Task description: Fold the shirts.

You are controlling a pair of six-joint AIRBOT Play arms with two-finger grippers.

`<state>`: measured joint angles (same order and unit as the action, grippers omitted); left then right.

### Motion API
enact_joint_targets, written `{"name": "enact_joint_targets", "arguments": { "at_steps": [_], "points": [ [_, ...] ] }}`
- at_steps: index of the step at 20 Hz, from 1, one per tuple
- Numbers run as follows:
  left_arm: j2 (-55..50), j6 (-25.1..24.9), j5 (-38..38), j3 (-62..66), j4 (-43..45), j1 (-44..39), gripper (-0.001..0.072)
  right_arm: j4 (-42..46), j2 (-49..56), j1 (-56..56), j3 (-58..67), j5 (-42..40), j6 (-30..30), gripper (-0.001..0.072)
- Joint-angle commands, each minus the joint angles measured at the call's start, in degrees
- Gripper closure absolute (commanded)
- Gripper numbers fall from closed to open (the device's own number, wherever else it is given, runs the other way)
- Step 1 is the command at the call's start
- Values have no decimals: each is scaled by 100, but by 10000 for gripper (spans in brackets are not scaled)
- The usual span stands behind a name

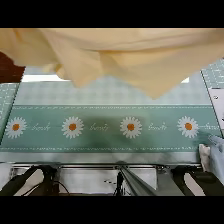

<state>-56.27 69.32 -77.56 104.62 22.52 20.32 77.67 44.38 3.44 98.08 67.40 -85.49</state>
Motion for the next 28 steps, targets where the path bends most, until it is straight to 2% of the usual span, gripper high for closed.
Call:
{"name": "enact_joint_targets", "arguments": {
  "at_steps": [1,5,8,12,14,18,20,22,25,28],
  "points": [
    [684,168,37,560,81,120,682,70,-68,-4,1019,129,-328,686],
    [1635,1047,-208,667,1193,120,683,72,-70,-4,1989,1386,-409,686],
    [2190,1858,-1056,664,1912,120,683,133,-332,-4,2083,2293,-409,686],
    [2424,2470,-2612,662,1965,114,683,828,-610,-4,2083,3580,-345,686],
    [2494,2597,-2798,450,1904,79,683,999,-669,-9,1910,3899,-254,686],
    [2693,2562,-2796,-682,1910,72,683,925,-621,-4,866,3895,-210,686],
    [2747,2210,-2793,-1615,1919,72,683,824,-485,-4,-96,3871,-46,686],
    [2732,1926,-2673,-2767,2015,72,683,817,-142,-4,-975,3506,92,686],
    [2509,1578,-1578,-4415,1950,66,683,811,761,-7,-1506,2437,221,686],
    [1847,846,-227,-5246,1580,-138,682,525,1733,-7,-1506,1403,354,686]
  ]
}}
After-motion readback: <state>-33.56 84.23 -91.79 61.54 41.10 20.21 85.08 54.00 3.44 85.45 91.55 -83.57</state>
